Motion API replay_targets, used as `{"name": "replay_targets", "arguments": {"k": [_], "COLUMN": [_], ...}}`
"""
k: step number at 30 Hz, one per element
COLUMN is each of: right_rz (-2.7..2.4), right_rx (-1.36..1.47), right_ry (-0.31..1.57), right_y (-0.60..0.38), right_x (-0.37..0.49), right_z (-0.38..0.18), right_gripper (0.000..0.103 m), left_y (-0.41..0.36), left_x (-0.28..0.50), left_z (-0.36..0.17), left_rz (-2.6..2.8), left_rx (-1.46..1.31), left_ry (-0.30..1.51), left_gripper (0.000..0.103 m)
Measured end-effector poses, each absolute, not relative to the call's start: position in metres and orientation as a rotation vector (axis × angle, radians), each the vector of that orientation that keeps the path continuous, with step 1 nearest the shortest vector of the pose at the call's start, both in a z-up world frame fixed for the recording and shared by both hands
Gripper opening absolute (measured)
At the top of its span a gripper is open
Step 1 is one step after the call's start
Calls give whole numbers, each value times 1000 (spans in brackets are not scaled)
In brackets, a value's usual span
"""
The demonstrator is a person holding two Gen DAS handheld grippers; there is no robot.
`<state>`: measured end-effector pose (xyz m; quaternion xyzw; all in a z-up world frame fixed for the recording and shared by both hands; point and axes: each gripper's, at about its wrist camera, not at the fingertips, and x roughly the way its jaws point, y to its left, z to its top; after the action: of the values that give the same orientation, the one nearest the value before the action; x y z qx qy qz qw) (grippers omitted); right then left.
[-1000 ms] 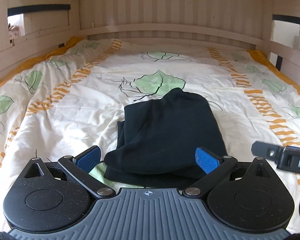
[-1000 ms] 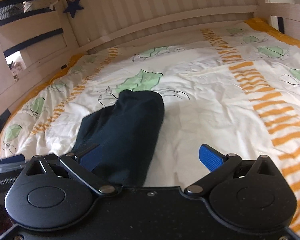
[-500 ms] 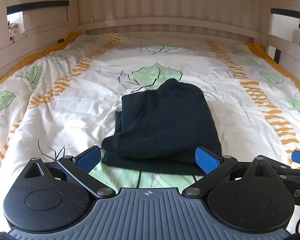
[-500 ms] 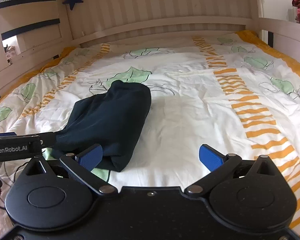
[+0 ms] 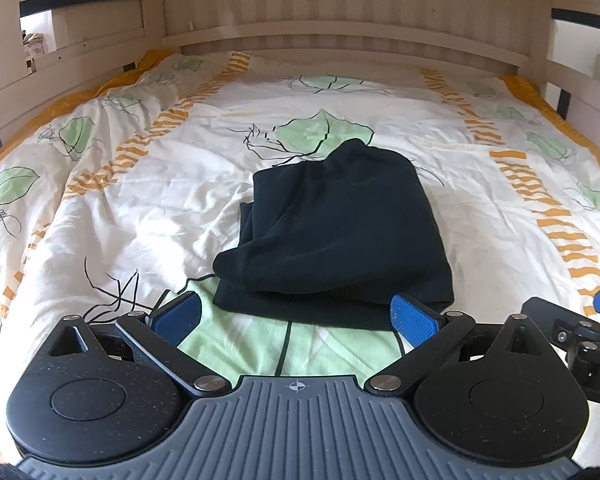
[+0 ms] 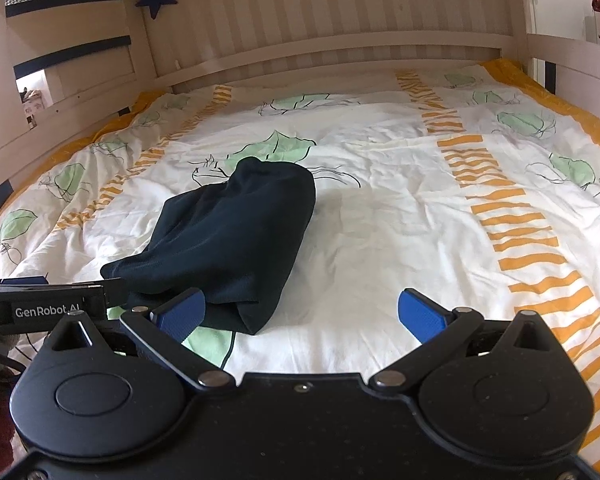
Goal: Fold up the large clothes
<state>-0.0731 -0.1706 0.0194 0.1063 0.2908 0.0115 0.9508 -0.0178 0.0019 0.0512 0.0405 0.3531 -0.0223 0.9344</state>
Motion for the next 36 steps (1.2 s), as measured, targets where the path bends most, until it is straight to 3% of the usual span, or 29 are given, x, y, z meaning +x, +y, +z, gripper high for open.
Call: {"name": "replay_targets", "arguments": {"k": [36], "right_rz": [39], "right_rx": [211], "right_ry": [632], "right_y": [-168], "right_x": [-68], "right_z": [15], "right_gripper": [102], "left_y": [14], "left_x": [-15], "left_z": [38], "left_rz": [-25], "left_rx": [85], "left_ry": [803], "left_gripper": [102]}}
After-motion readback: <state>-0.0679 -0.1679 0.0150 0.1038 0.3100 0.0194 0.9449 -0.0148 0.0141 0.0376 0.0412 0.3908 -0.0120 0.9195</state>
